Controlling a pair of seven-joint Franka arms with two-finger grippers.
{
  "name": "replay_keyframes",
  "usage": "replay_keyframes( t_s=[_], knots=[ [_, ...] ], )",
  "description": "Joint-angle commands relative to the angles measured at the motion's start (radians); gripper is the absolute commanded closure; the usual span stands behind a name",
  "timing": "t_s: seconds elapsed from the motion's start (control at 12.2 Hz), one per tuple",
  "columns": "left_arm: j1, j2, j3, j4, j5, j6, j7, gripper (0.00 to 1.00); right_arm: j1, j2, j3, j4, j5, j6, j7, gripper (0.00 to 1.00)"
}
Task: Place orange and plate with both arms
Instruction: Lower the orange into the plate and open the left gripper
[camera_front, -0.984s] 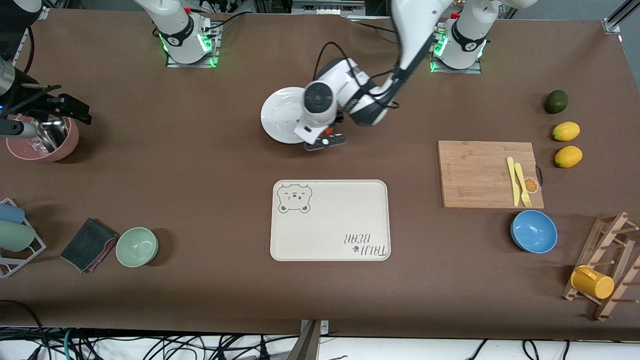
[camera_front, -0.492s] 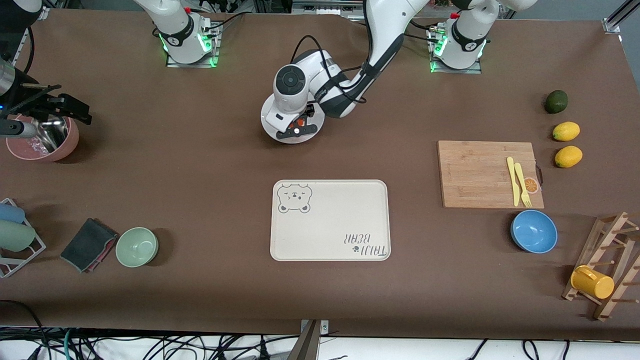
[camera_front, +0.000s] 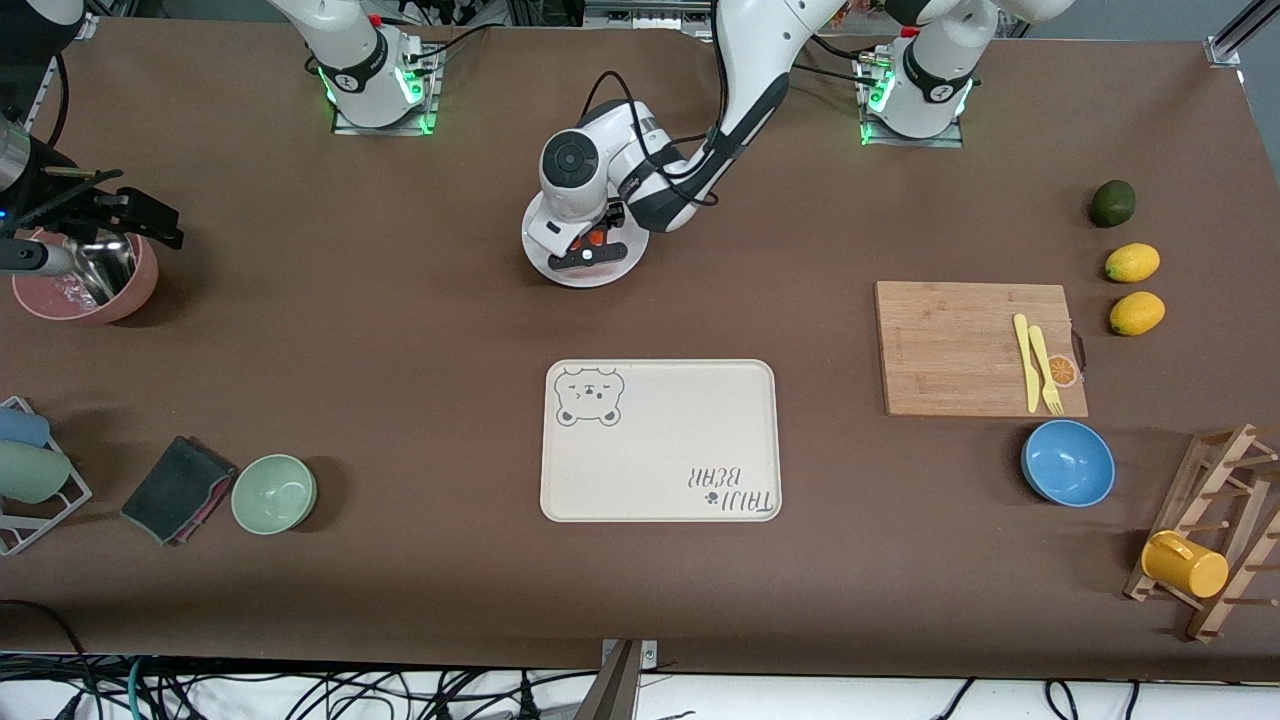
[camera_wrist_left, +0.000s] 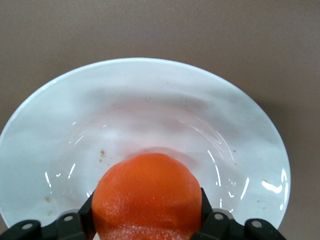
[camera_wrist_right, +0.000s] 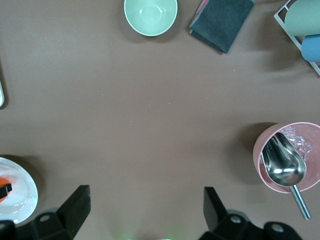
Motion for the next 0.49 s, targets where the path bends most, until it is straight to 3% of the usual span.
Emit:
replay_keyframes(
  t_s=[0.0, 0.25, 0.41],
  knots=[
    [-0.008, 0.009, 0.021, 0.02, -0.005, -0.072, -0.01, 0.0, 0.001, 0.007, 0.0, 0.022, -0.003, -0.019, 0.003, 0.0],
    [0.026, -0.072, 0.036, 0.035, -0.006, -0.229, -0.058, 0.0, 0.001, 0.007, 0.001, 0.022, -0.003, -0.019, 0.004, 0.0],
    [0.055, -0.178, 0.088, 0.038, -0.008, -0.313, -0.117, 0.0, 0.001, 0.007, 0.001, 0.022, -0.003, -0.019, 0.003, 0.0]
  ],
)
